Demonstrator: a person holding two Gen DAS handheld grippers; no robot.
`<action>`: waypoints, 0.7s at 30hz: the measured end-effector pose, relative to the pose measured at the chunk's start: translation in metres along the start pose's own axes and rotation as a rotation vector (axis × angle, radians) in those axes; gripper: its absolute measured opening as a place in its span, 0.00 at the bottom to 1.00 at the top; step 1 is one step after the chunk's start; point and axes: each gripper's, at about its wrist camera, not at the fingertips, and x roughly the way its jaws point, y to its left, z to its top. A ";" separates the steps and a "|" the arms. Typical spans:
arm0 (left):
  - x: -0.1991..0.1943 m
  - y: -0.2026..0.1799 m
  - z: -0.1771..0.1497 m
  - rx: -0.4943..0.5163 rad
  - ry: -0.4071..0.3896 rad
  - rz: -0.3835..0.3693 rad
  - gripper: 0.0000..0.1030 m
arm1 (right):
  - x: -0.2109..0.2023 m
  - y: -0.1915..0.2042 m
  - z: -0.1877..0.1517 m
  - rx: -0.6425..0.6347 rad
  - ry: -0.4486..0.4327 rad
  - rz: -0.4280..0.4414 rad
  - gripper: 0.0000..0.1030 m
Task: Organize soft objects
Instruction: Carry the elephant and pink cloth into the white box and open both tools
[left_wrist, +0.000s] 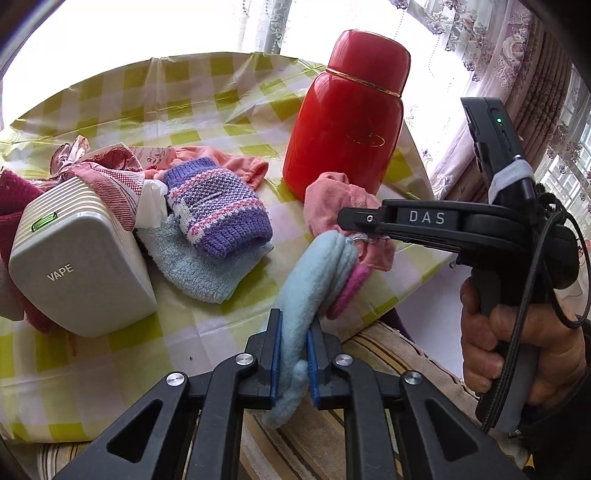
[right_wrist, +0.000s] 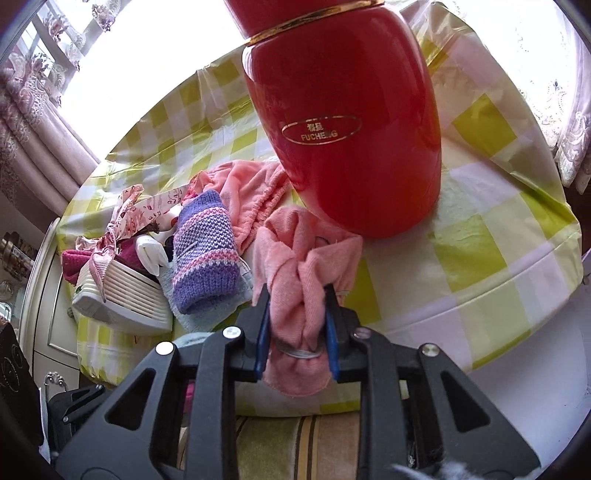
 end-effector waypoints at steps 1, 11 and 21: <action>-0.003 -0.003 0.000 0.000 -0.005 -0.006 0.12 | -0.009 -0.004 -0.002 -0.006 -0.012 -0.012 0.28; -0.025 -0.056 0.003 0.042 -0.068 -0.114 0.04 | -0.097 -0.050 -0.019 -0.035 -0.129 -0.129 0.28; -0.001 -0.097 -0.002 0.145 0.055 -0.072 0.55 | -0.130 -0.102 -0.053 0.029 -0.122 -0.193 0.28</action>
